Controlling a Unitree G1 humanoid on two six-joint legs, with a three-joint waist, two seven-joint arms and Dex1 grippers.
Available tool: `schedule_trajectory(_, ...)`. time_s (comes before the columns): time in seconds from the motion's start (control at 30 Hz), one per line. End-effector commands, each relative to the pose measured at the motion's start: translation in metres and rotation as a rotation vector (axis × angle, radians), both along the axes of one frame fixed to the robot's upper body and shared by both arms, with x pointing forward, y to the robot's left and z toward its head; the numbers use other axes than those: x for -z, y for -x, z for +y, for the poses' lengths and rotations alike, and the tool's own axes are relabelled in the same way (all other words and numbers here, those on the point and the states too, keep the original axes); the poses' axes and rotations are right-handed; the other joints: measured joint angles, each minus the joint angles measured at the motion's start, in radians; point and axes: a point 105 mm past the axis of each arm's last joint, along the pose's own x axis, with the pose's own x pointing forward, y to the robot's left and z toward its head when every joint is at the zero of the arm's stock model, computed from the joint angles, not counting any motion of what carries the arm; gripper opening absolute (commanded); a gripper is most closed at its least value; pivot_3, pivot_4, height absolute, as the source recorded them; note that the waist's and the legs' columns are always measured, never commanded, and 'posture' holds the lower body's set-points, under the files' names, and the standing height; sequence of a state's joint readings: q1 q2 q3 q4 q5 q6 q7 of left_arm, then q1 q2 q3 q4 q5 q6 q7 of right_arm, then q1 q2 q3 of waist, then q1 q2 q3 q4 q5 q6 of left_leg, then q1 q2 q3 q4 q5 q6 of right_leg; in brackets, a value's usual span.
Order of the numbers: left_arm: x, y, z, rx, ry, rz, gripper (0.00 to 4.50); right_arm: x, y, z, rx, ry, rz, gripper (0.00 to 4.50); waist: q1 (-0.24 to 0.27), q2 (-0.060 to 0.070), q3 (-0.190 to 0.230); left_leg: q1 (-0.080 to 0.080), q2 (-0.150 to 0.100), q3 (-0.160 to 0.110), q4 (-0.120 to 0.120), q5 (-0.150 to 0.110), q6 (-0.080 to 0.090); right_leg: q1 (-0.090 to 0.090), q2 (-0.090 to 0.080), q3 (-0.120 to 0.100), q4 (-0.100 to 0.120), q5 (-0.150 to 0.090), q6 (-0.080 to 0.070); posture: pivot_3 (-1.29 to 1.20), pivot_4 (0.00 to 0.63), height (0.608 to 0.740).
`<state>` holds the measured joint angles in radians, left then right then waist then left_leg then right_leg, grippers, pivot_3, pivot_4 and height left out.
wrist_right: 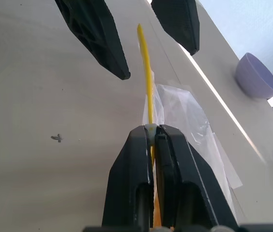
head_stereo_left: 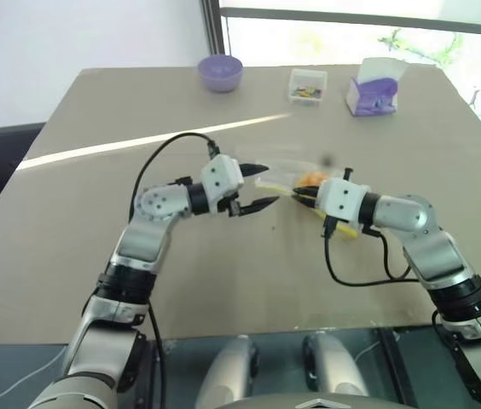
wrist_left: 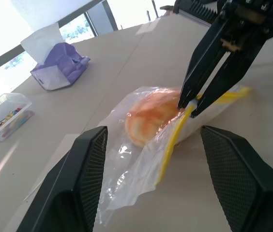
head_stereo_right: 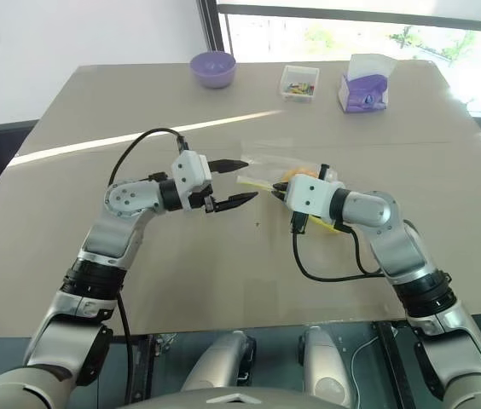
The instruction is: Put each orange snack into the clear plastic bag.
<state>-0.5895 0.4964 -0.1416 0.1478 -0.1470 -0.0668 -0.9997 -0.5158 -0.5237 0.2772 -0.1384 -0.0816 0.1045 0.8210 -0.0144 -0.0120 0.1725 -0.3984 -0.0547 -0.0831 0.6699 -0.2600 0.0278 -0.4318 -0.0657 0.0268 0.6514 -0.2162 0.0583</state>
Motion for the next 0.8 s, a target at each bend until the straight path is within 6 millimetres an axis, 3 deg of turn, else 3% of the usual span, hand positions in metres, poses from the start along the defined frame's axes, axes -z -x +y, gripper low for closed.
schedule_trajectory(0.03, -0.003, 0.0, -0.008, 0.04, -0.064, -0.091, 2.1, -0.014, 0.002, 0.008, -0.027, -0.014, -0.062, 0.0, 0.001, 0.0, 0.0, 0.0, 0.0, 0.0, 0.0, 0.0, 0.0, 0.0, 0.0, 0.0, 0.0, 0.0, 0.0, 0.0, 0.15, 0.74)
schedule_trajectory(0.1, -0.002, -0.001, -0.009, 0.043, -0.075, -0.1, 1.33, -0.014, 0.003, 0.01, -0.031, -0.013, -0.066, 0.0, 0.0, 0.0, 0.0, 0.0, 0.0, 0.0, 0.0, 0.0, 0.0, 0.0, 0.0, 0.0, 0.0, 0.0, 0.0, 0.0, 0.15, 0.74)
schedule_trajectory(0.13, -0.001, -0.001, -0.009, 0.041, -0.078, -0.106, 1.17, -0.014, 0.003, 0.011, -0.033, -0.014, -0.067, 0.0, 0.0, 0.0, 0.0, 0.0, 0.0, 0.0, 0.0, 0.0, 0.0, 0.0, 0.0, 0.0, 0.0, 0.0, 0.0, 0.0, 0.15, 0.74)
schedule_trajectory(0.2, -0.001, -0.003, -0.008, 0.035, -0.083, -0.117, 0.23, -0.015, 0.003, 0.012, -0.035, -0.015, -0.07, 0.0, 0.0, 0.0, 0.0, 0.0, 0.0, 0.0, 0.0, 0.0, 0.0, 0.0, 0.0, 0.0, 0.0, 0.0, 0.0, 0.0, 0.15, 0.74)
schedule_trajectory(0.23, -0.001, -0.003, -0.008, 0.034, -0.087, -0.122, 0.07, -0.015, 0.003, 0.012, -0.036, -0.015, -0.071, 0.0, 0.0, 0.0, 0.0, 0.0, 0.0, 0.0, 0.0, 0.0, 0.0, 0.0, 0.0, 0.0, 0.001, 0.0, 0.0, 0.0, 0.15, 0.74)
schedule_trajectory(0.57, 0.002, -0.004, -0.003, 0.01, -0.086, -0.146, 0.07, -0.014, 0.001, 0.011, -0.019, -0.003, -0.087, 0.0, 0.0, 0.0, 0.0, 0.0, 0.0, 0.0, 0.0, 0.0, 0.0, 0.0, 0.0, 0.0, 0.001, 0.0, 0.0, 0.0, 0.15, 0.74)
schedule_trajectory(0.8, 0.007, -0.006, 0.004, -0.027, -0.082, -0.131, 0.07, -0.009, -0.01, -0.007, 0.076, 0.034, -0.104, 0.0, 0.0, 0.0, 0.0, 0.0, 0.0, 0.0, 0.0, 0.0, 0.0, 0.0, 0.0, 0.0, 0.001, 0.0, 0.0, 0.0, 0.15, 0.74)
